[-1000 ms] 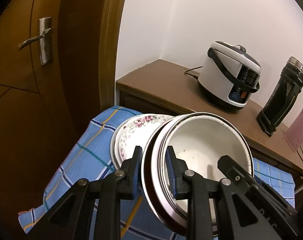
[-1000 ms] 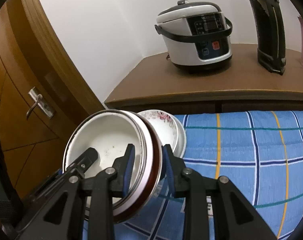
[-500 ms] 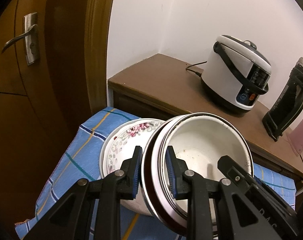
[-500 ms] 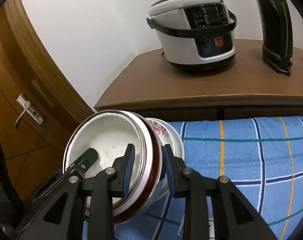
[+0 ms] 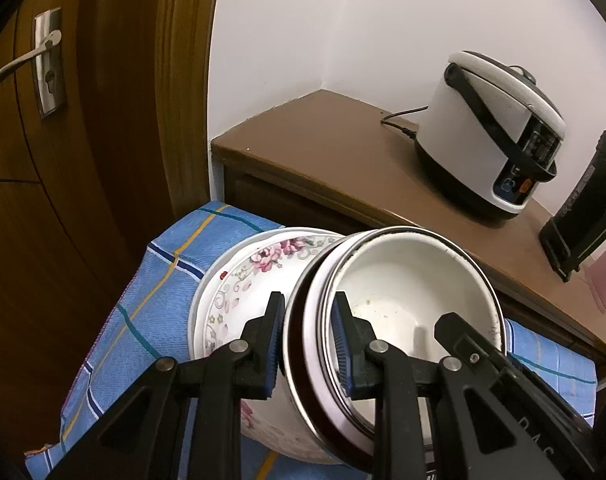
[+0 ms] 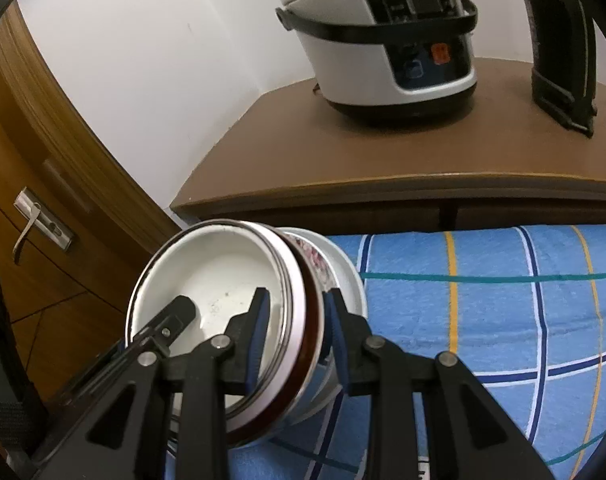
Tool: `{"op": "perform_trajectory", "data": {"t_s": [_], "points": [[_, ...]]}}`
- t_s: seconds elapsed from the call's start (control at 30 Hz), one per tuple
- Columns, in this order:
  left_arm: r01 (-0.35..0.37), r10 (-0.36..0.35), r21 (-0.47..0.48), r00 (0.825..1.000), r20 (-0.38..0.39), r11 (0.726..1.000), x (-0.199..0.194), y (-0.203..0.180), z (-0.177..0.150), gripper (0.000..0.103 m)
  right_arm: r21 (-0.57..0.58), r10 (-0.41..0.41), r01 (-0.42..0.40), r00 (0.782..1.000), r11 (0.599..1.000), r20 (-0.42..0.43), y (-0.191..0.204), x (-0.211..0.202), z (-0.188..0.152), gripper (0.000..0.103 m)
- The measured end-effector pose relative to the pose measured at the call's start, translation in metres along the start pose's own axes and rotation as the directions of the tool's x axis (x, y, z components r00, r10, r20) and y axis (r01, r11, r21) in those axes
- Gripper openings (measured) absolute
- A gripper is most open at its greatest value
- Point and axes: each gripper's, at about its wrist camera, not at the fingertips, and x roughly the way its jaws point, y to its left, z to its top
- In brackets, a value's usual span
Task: Organize plates and bowls
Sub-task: 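Lower the bowl stack with both grippers onto the floral plates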
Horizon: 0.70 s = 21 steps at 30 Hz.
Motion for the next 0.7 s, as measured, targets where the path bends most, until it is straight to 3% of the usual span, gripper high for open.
{"op": "perform_trajectory", "data": {"t_s": [0.7], "points": [[-0.020,0.019,-0.027,0.999,-0.030,0.999,0.013,0.008,-0.003,0.026,-0.032,-0.011,0.009,0.998,0.999,-0.055,0.009,0.022,-0.002,0.029]]}}
